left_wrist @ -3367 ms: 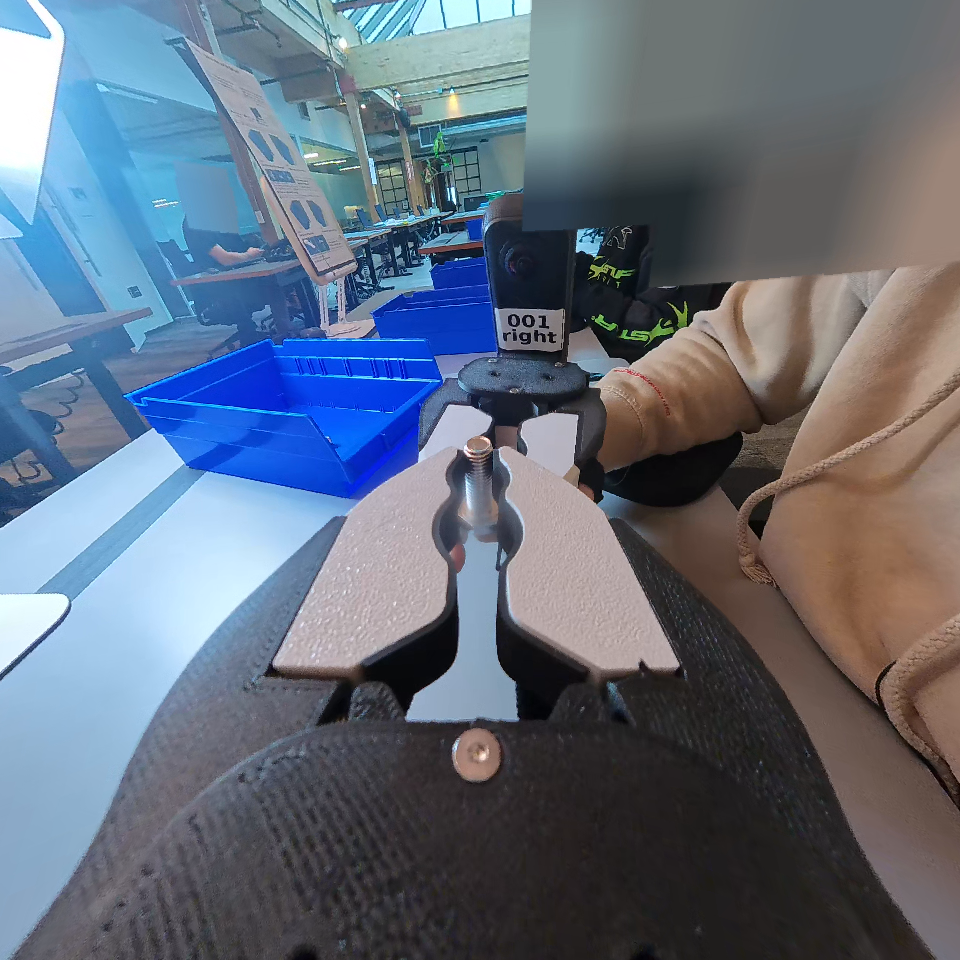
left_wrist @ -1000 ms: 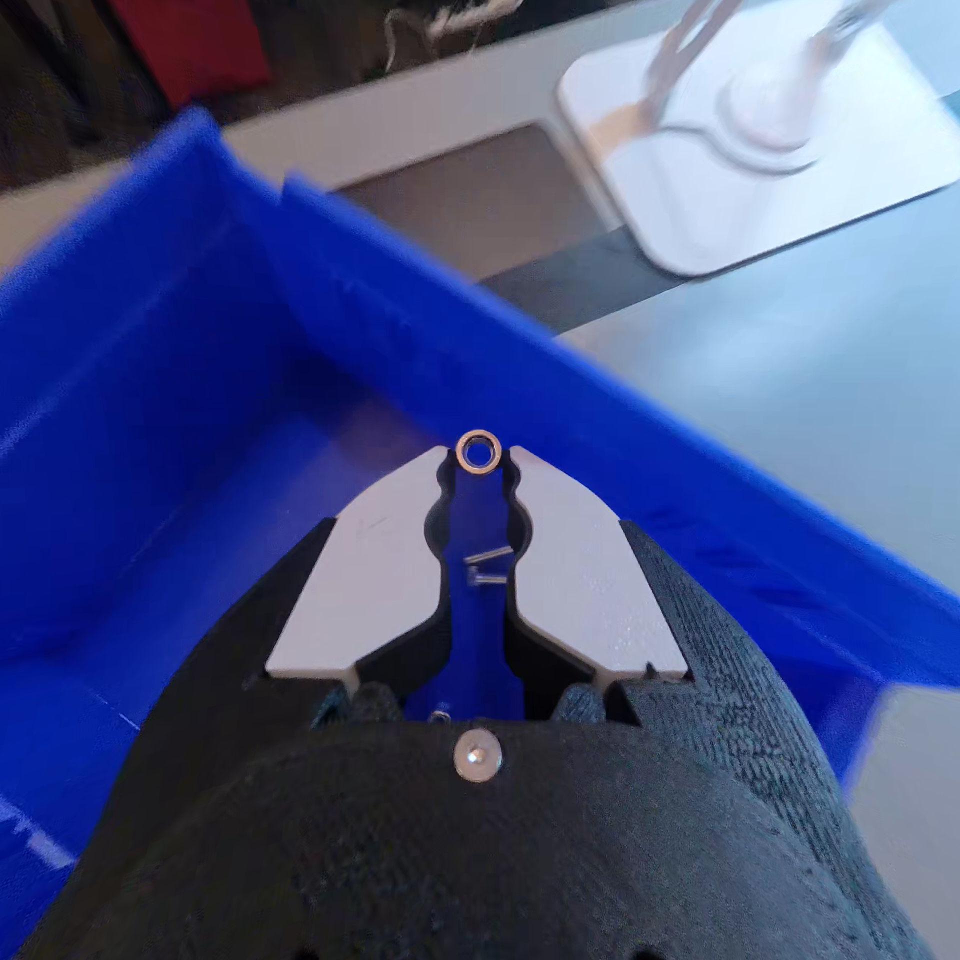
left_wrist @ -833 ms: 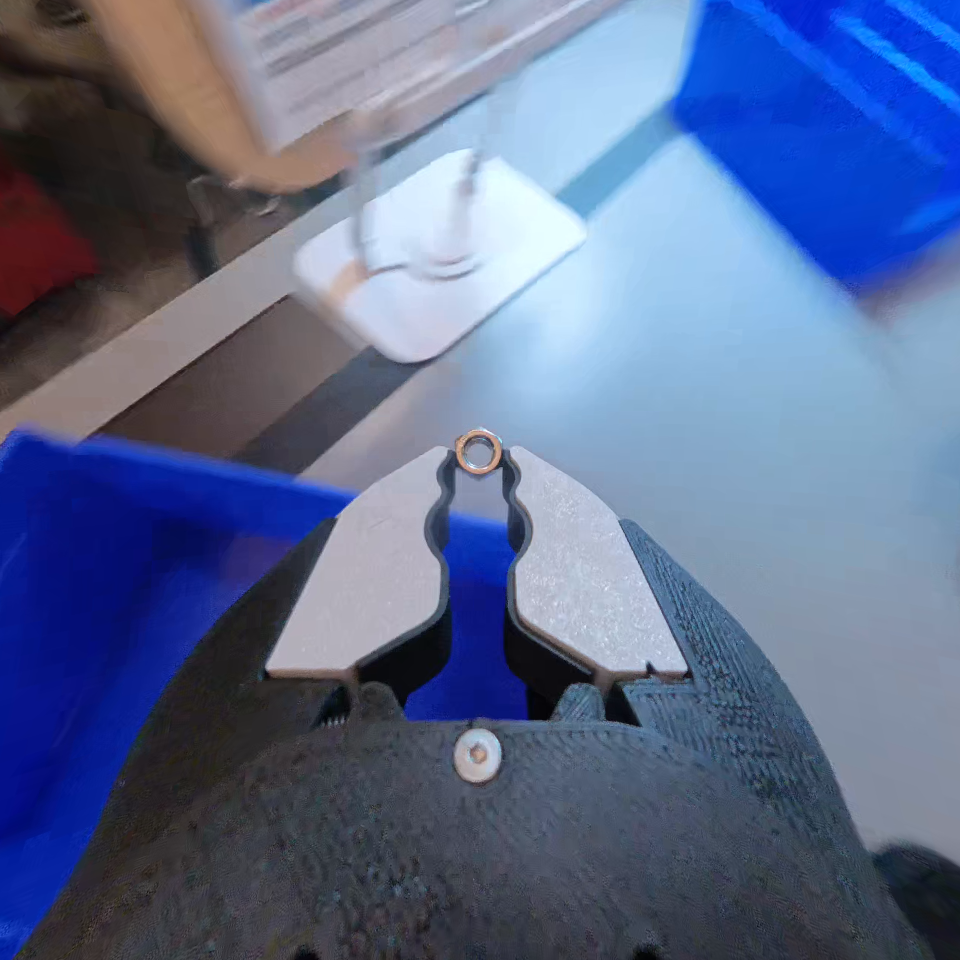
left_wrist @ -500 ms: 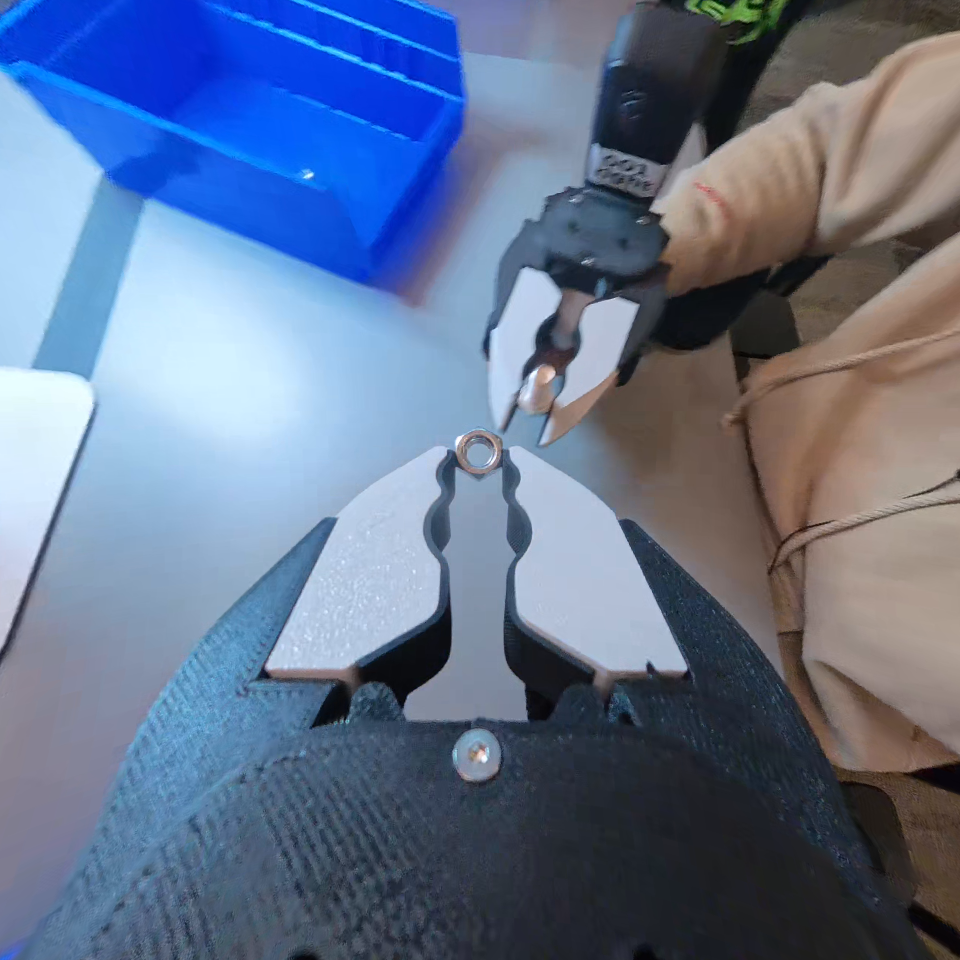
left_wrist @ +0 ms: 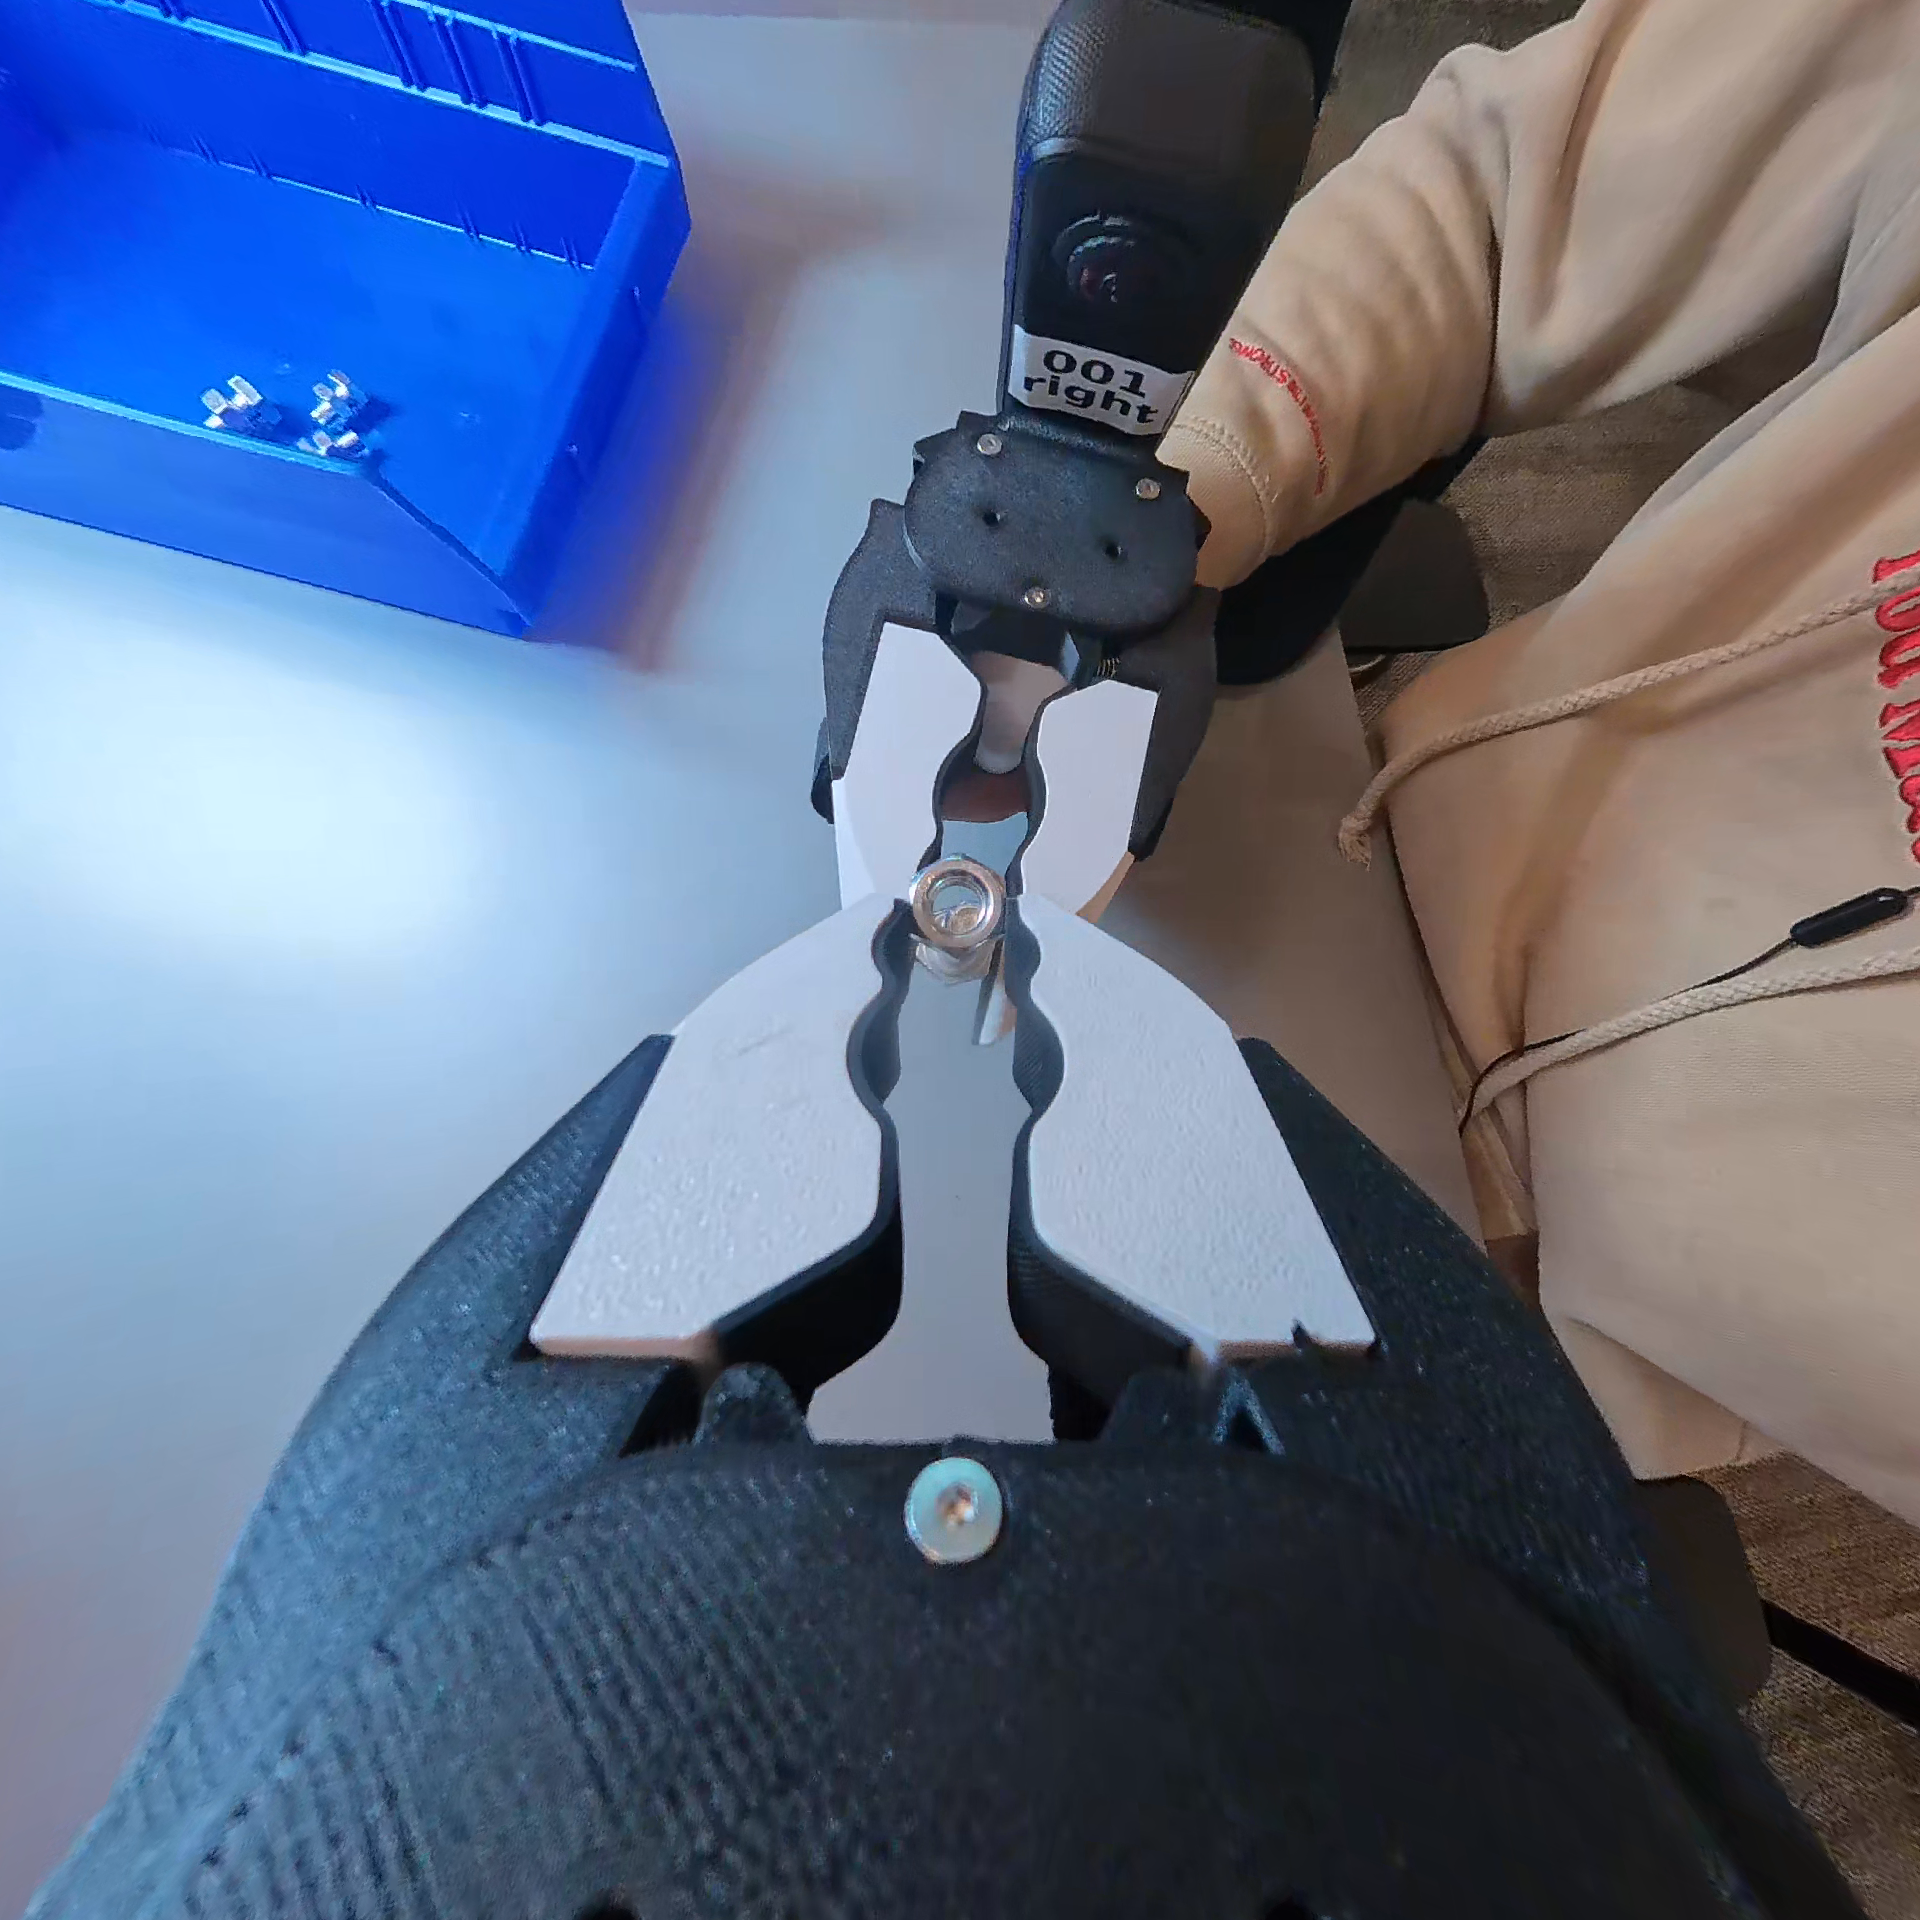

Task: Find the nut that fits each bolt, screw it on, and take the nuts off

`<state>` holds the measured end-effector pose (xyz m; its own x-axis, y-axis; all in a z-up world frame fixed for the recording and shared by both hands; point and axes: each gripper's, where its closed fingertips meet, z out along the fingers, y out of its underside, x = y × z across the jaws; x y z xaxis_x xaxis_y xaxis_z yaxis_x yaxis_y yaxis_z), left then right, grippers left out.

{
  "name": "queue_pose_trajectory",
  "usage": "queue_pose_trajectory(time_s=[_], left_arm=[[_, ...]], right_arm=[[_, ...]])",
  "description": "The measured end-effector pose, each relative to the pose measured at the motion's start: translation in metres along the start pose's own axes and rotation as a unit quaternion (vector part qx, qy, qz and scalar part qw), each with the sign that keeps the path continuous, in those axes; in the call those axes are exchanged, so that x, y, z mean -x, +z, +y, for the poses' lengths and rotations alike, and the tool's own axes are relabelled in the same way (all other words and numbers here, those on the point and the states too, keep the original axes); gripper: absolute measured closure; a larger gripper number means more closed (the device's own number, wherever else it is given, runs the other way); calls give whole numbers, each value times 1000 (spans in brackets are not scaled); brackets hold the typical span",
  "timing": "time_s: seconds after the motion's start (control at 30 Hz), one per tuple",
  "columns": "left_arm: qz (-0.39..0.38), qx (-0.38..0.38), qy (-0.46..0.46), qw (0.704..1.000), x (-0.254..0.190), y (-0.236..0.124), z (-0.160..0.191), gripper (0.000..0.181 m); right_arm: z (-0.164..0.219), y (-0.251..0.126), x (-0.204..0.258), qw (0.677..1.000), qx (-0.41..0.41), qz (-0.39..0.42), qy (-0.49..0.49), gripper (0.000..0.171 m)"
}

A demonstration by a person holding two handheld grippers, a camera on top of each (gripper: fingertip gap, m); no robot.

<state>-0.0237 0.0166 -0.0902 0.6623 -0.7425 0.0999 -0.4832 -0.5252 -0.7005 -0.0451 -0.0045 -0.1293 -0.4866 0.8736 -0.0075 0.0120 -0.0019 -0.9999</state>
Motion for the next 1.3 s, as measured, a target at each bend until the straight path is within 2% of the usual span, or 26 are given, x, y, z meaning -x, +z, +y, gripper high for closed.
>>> queue_pose_trajectory(time_s=[0.47, 1.03, 1.3], left_arm=[[3, 34, 28, 999, -15, -2, -2, 164], [17, 109, 81, 991, -24, 0, 21, 164], [22, 121, 77, 989, -25, 1, 26, 164]], right_arm=[[-9, -1, 11, 999, -29, -11, -14, 153], [7, 7, 28, 998, 10, -67, 7, 153], [13, 9, 30, 998, 27, -64, -7, 153]])
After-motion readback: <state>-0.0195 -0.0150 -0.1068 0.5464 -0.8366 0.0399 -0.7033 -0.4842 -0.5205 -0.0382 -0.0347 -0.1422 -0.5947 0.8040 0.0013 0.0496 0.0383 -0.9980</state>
